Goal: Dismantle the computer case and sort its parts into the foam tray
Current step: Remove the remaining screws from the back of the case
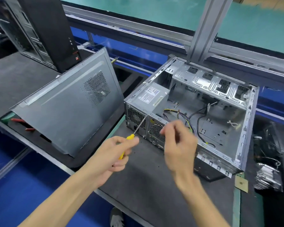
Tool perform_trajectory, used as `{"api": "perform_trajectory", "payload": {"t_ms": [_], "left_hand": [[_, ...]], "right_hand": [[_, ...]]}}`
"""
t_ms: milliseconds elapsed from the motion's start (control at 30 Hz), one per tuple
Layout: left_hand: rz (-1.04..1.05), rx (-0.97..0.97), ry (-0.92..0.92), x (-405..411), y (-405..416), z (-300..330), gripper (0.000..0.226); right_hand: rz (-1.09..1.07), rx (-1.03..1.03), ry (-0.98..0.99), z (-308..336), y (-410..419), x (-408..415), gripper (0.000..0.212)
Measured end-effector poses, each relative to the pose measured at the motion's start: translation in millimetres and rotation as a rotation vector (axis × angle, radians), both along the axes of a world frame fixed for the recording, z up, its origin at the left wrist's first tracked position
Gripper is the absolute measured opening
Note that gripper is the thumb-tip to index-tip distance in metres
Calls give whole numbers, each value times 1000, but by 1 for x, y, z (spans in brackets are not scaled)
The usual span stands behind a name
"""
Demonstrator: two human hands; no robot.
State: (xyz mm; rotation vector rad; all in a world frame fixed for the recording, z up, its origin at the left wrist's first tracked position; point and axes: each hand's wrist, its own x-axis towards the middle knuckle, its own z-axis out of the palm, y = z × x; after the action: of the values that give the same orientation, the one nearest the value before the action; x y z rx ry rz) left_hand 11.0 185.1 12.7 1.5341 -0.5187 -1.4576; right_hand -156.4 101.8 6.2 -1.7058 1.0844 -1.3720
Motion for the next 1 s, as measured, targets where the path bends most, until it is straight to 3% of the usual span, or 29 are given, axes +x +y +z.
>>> {"api": "perform_trajectory", "payload": {"t_ms": [67,133,200,233,300,433,467,600,733,800,900,1000], "left_hand": [[75,-37,-27,4,2,-2,30],[97,10,125,10,4,-1,33],[62,82,424,11,4,2,34],[48,97,533,12,5,3,34],[-1,67,546,13,3,5,37],[-16,-29,-40,8,5,3,24],[5,-34,-73,6,7,2,21],[-28,68,274,6,9,6,53],[-4,13,2,2,8,2,55],[20,24,97,4,10,3,44],[30,87,343,7,12,7,59],[20,2,109,4,13,4,37]], "right_hand": [[164,548,-215,-17,20,14,26],[370,1029,-463,-24,19,28,36],[533,1175,-681,-23,6,40,44],[579,1173,-739,-21,0,44,43],[582,1103,-752,-20,-7,51,35],[464,1028,-676,-23,-9,62,19],[456,1037,-686,-25,-8,62,19],[488,1071,-801,-30,-7,59,20],[402,1047,-756,-33,-9,61,16],[453,1056,-816,-33,-10,60,20],[439,1032,-841,-31,-13,57,15],[364,1040,-848,-29,-12,60,8]]}}
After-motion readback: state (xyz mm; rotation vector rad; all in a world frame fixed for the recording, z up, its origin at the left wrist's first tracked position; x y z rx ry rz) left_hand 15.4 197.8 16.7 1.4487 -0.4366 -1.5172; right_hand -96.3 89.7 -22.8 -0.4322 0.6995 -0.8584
